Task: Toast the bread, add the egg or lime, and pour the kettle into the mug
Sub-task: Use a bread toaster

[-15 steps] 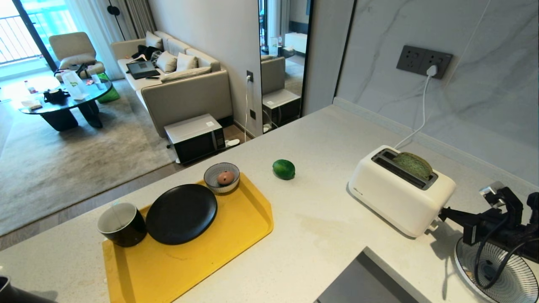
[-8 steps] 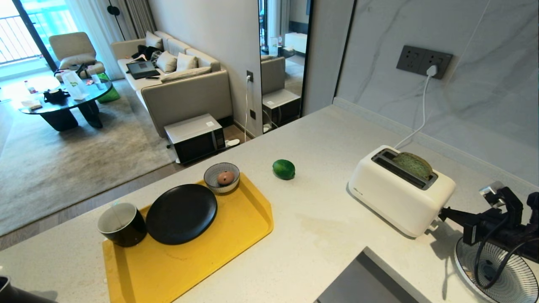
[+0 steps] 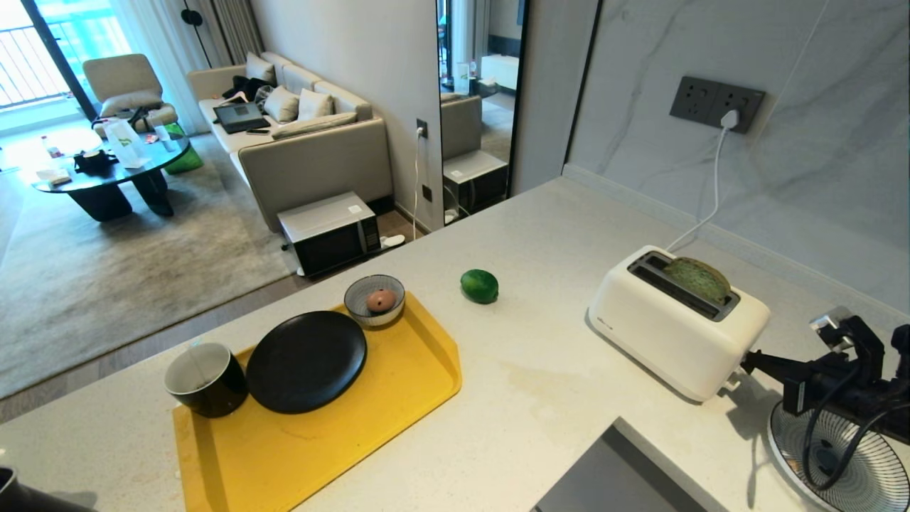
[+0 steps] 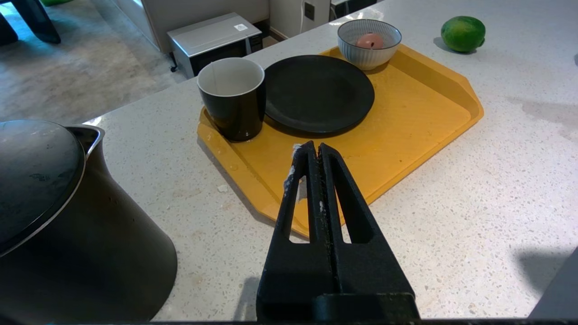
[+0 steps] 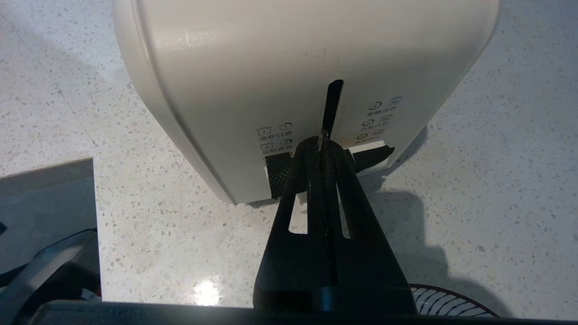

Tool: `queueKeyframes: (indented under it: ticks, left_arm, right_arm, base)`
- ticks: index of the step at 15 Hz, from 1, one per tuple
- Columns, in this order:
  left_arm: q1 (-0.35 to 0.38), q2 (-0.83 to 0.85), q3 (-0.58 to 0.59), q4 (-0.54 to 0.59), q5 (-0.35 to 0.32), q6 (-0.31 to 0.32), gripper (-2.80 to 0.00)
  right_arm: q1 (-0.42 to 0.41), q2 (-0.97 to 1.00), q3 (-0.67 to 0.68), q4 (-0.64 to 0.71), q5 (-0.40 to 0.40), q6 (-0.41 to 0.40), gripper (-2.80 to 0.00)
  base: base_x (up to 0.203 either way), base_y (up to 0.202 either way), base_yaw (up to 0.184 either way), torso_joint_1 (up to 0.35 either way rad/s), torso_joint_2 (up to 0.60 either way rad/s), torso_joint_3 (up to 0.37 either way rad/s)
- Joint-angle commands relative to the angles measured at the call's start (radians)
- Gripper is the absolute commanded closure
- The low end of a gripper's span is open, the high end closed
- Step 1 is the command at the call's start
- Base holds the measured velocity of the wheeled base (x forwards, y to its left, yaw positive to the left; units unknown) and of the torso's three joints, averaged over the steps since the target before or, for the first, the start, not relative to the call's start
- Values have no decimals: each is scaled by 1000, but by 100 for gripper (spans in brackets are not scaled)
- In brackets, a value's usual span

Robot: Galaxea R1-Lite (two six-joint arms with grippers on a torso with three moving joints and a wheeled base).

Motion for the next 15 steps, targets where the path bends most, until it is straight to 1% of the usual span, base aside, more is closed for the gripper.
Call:
queueKeyframes:
  ticks: [1, 7, 15]
  left_arm:
    - [0, 0, 1, 0, 1, 0, 0]
    - [0, 0, 0, 0, 1, 0, 0]
    - [0, 0, 1, 0, 1, 0, 0]
  right_arm:
    - [0, -9, 0, -7, 5, -4, 0]
    - [0, -101, 15, -7, 2, -2, 0]
    - [-8, -368, 119, -6, -3, 6, 0]
  base:
    - [0, 0, 0, 0, 0, 0]
    - [0, 0, 0, 0, 0, 0]
    - [0, 0, 0, 0, 0, 0]
